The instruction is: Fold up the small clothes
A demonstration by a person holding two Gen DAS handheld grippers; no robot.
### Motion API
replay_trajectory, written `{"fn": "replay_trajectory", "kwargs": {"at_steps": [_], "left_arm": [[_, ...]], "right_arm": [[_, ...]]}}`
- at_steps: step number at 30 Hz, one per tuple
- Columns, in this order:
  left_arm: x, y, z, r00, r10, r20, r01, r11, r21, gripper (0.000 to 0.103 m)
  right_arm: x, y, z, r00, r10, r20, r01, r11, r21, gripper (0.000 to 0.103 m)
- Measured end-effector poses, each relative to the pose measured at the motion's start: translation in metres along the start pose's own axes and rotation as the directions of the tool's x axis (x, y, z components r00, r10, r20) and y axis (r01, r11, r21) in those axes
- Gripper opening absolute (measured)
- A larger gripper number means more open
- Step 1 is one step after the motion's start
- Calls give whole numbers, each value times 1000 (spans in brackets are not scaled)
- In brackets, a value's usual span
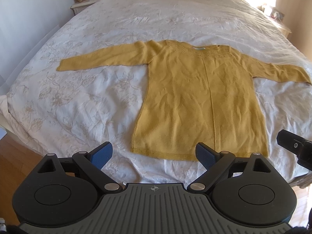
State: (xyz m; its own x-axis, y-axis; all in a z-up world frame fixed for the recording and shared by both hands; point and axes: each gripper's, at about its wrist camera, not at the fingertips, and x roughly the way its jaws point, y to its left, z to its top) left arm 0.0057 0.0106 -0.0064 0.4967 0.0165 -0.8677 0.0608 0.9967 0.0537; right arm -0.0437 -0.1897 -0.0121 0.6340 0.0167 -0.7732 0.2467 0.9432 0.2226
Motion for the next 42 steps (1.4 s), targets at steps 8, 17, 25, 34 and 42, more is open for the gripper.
{"fn": "replay_trajectory", "kwargs": {"at_steps": [8, 17, 25, 34, 42], "left_arm": [[6, 3, 3, 1000, 6, -22, -6, 1000, 1, 93], [24, 4, 16, 998, 10, -61, -9, 1000, 9, 93], [52, 2, 42, 994, 20, -107, -19, 1000, 9, 93], [94, -5, 88, 988, 18, -155, -18, 1000, -3, 93], [130, -16, 134, 990, -28, -139, 29, 1000, 10, 85]], "right_arm": [[10, 3, 3, 1000, 12, -23, -12, 1000, 5, 102], [29, 4, 14, 998, 14, -64, -13, 1000, 16, 102], [63, 4, 34, 993, 25, -117, -21, 999, 32, 102], [113, 4, 74, 981, 55, -187, -46, 998, 53, 102], [142, -5, 115, 988, 89, -125, -84, 996, 39, 98]]}}
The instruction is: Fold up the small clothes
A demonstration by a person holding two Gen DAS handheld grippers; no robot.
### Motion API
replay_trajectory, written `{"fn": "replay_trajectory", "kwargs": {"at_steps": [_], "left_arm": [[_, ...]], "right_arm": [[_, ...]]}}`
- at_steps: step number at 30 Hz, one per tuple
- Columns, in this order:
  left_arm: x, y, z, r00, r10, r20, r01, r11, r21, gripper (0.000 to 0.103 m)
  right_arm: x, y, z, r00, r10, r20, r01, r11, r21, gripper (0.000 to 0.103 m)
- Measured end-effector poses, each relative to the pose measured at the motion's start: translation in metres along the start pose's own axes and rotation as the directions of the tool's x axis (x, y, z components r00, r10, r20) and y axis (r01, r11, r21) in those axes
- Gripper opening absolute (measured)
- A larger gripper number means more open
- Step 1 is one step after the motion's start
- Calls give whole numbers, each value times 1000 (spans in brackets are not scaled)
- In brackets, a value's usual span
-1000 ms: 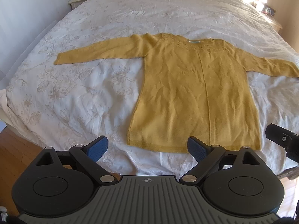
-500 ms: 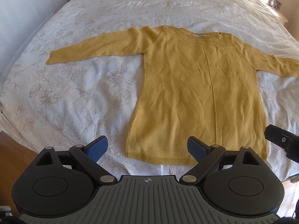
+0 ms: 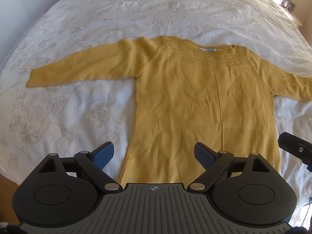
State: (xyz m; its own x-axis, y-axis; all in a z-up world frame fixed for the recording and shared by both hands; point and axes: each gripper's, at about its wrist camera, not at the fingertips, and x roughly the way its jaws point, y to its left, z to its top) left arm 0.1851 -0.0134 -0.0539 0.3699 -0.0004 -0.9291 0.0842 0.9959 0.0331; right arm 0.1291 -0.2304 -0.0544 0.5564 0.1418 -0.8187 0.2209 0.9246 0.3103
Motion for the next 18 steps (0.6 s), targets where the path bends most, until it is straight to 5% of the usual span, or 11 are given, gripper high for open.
{"fn": "replay_trajectory", "kwargs": {"at_steps": [6, 9, 14, 18], "left_arm": [[13, -7, 33, 992, -74, 101, 72, 997, 19, 77], [15, -14, 48, 979, -84, 184, 81, 996, 21, 77], [17, -34, 67, 956, -111, 272, 106, 994, 32, 77], [20, -52, 72, 958, -119, 261, 128, 992, -20, 77]], "right_arm": [[-1, -25, 28, 983, 3, 181, 10, 998, -70, 98], [-2, -49, 45, 968, -68, 243, 83, 995, -52, 98], [7, -112, 80, 956, -173, 238, 180, 984, -6, 99], [21, -171, 109, 949, -230, 214, 245, 968, -46, 93]]}}
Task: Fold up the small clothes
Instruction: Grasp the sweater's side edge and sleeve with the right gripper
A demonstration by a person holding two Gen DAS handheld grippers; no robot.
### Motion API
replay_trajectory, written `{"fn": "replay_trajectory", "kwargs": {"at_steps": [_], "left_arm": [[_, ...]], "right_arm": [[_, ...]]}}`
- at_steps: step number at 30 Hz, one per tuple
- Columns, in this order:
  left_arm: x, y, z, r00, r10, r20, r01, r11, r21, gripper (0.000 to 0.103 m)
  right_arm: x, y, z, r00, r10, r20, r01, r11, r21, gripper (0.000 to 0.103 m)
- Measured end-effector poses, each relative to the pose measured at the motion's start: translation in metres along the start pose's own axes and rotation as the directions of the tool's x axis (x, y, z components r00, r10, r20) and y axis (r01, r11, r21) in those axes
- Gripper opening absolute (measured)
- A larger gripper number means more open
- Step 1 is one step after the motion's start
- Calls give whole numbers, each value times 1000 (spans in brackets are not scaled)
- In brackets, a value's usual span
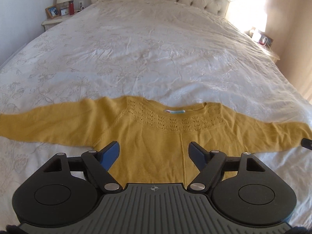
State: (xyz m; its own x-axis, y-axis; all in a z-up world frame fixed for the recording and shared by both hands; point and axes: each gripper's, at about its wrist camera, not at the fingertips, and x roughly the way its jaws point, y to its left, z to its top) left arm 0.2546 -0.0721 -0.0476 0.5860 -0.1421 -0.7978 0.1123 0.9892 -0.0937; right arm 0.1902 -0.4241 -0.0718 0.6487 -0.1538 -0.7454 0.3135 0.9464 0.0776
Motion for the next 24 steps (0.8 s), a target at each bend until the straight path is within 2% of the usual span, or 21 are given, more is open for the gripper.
{"fn": "replay_trajectory", "kwargs": {"at_steps": [3, 8, 12, 15, 21, 22, 23, 24], "left_arm": [[2, -15, -1, 998, 51, -37, -53, 997, -61, 77], [3, -46, -9, 987, 140, -78, -144, 989, -40, 77], [1, -62, -14, 985, 142, -95, -146, 988, -40, 77], [-1, -69, -17, 983, 151, -102, -156, 987, -44, 77], [0, -78, -18, 979, 171, -110, -175, 984, -27, 77], [1, -78, -18, 978, 176, -110, -180, 983, -23, 77], [1, -78, -19, 978, 179, -110, -182, 983, -19, 77], [2, -76, -19, 977, 180, -110, -183, 983, -17, 77]], "right_arm": [[24, -46, 16, 998, -22, -53, 22, 1000, -9, 82], [53, -126, 45, 993, -58, -99, 59, 998, 9, 81], [72, -181, 66, 987, -106, -121, 112, 993, 40, 81], [90, -214, 73, 981, -109, -162, 124, 989, 84, 81], [133, -246, 65, 962, -72, -262, 117, 980, 160, 81], [138, -247, 62, 959, -65, -274, 116, 978, 174, 77], [142, -248, 60, 958, -56, -282, 113, 976, 188, 60], [141, -249, 59, 958, -39, -283, 101, 973, 208, 37]]}}
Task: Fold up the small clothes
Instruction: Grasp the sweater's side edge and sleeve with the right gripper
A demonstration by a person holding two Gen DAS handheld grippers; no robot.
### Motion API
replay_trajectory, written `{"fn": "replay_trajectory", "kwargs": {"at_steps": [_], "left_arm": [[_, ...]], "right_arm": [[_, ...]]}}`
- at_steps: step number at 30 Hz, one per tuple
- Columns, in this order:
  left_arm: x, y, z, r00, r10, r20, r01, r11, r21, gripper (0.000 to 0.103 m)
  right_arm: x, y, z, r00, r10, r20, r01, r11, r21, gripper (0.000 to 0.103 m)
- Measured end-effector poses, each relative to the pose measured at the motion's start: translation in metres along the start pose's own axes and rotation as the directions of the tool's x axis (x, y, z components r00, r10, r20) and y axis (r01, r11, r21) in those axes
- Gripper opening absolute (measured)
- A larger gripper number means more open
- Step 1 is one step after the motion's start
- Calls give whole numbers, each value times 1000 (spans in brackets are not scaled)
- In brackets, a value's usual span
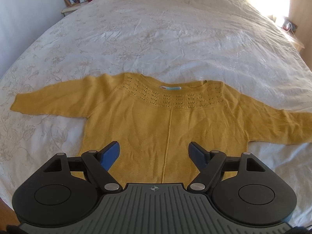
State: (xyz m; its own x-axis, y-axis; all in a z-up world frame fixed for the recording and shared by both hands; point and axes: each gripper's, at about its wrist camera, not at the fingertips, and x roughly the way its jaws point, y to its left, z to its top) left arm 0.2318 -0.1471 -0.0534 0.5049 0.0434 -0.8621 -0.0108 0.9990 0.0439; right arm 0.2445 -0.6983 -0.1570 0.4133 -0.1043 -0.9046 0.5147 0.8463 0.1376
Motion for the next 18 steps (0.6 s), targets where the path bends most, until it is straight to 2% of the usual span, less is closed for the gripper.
{"fn": "replay_trajectory", "kwargs": {"at_steps": [2, 6, 10, 14, 18], "left_arm": [[2, 4, -1, 1000, 6, 1, -6, 1000, 5, 77], [9, 19, -3, 1000, 11, -11, -11, 1000, 14, 77], [18, 42, -5, 1000, -3, -22, 4, 1000, 19, 77], [25, 72, -5, 999, -25, -29, 26, 999, 36, 77], [30, 107, -4, 1000, -17, -19, 18, 998, 61, 77]], "right_arm": [[-3, 3, -1, 999, 45, -8, -44, 998, 51, 14], [-38, 37, -1, 992, 109, 68, -112, 993, 32, 14], [-80, 102, -1, 968, 224, 117, -220, 974, -44, 14], [-110, 188, -8, 928, 348, 133, -333, 935, -124, 14], [-123, 285, -25, 863, 494, 103, -471, 862, -189, 14]]}}
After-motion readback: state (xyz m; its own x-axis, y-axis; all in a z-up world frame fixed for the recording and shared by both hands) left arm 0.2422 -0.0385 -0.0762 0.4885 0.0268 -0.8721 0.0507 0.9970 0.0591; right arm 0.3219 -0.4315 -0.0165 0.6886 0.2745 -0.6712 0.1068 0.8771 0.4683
